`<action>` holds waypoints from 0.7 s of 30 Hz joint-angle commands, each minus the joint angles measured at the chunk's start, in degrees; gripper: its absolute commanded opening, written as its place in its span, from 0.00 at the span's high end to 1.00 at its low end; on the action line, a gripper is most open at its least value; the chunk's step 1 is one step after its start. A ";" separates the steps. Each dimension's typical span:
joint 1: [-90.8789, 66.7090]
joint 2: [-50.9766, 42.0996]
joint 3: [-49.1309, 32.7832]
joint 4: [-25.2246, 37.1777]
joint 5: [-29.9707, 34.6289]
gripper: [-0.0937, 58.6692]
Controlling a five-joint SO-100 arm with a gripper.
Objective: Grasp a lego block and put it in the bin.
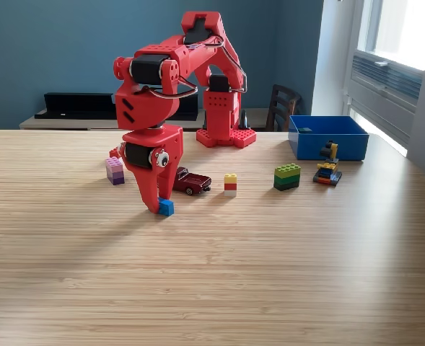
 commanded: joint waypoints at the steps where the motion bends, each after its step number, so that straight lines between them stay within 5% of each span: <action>1: 0.70 2.46 1.14 -0.26 -1.23 1.00; 10: -0.70 19.25 0.09 0.79 -3.96 1.00; 21: -21.71 45.53 18.63 1.05 -7.29 1.00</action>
